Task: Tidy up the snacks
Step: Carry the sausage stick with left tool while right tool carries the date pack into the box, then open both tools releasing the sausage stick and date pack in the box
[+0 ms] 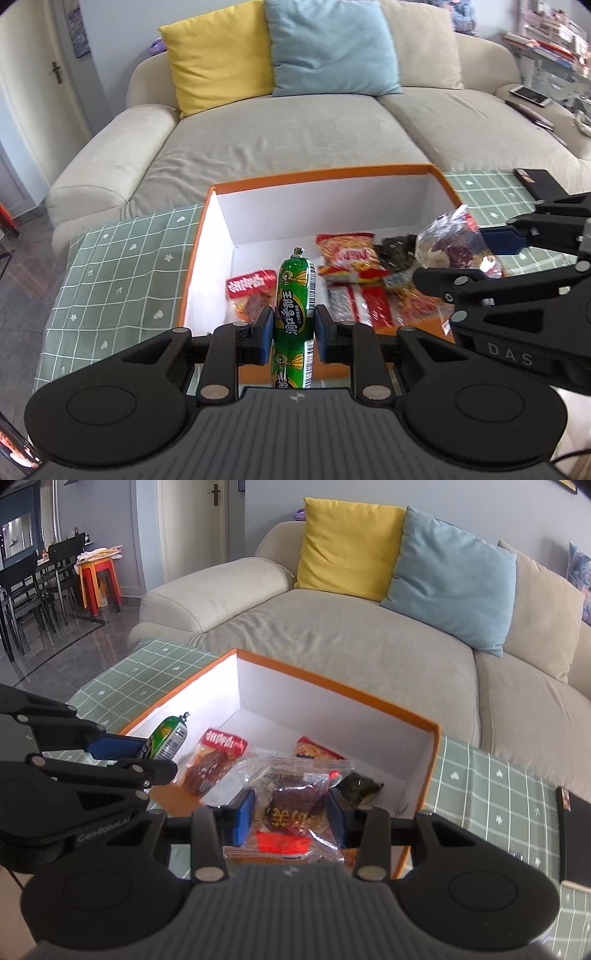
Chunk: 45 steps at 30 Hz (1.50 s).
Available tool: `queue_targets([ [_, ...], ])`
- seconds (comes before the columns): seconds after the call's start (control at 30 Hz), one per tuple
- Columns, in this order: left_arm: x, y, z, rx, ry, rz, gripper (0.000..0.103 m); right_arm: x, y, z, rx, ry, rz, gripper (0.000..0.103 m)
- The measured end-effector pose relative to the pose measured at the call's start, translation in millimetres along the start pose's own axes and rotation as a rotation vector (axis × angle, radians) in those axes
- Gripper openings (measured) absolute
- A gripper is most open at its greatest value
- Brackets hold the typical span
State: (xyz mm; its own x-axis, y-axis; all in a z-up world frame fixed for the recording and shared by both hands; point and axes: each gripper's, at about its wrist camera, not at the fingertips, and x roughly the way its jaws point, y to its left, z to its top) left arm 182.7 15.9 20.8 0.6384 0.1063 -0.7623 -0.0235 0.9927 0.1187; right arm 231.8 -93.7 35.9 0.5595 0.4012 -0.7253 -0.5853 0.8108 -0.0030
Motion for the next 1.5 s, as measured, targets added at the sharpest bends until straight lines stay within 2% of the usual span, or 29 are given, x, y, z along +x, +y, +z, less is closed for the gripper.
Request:
queue_targets([
  [0.2, 29.5, 4.8, 13.0, 0.008, 0.028, 0.040, 0.025, 33.8, 0.5, 18.7, -0.018, 0.018, -0.015, 0.040],
  [0.53, 70.9, 14.5, 20.0, 0.034, 0.080, 0.079, 0.025, 83.0, 6.1, 28.6, -0.053, 0.070, -0.019, 0.040],
  [0.97, 108.5, 27.2, 21.6, 0.039, 0.160, 0.103, 0.025, 116.9, 10.7, 31.6, -0.083, 0.105, -0.018, 0.040],
  [1.23, 124.4, 21.9, 20.8, 0.082, 0.213, 0.121, 0.025, 136.6, 10.6, 29.8, -0.094, 0.177, -0.038, 0.041],
  [1.43, 122.6, 20.3, 20.3, 0.098, 0.195, 0.143, 0.027, 138.3, 6.1, 24.8, -0.082, 0.199, -0.031, 0.041],
  [1.5, 121.2, 19.6, 20.6, 0.100, 0.192, 0.139, 0.031, 137.1, 5.3, 23.7, -0.079, 0.199, -0.029, 0.042],
])
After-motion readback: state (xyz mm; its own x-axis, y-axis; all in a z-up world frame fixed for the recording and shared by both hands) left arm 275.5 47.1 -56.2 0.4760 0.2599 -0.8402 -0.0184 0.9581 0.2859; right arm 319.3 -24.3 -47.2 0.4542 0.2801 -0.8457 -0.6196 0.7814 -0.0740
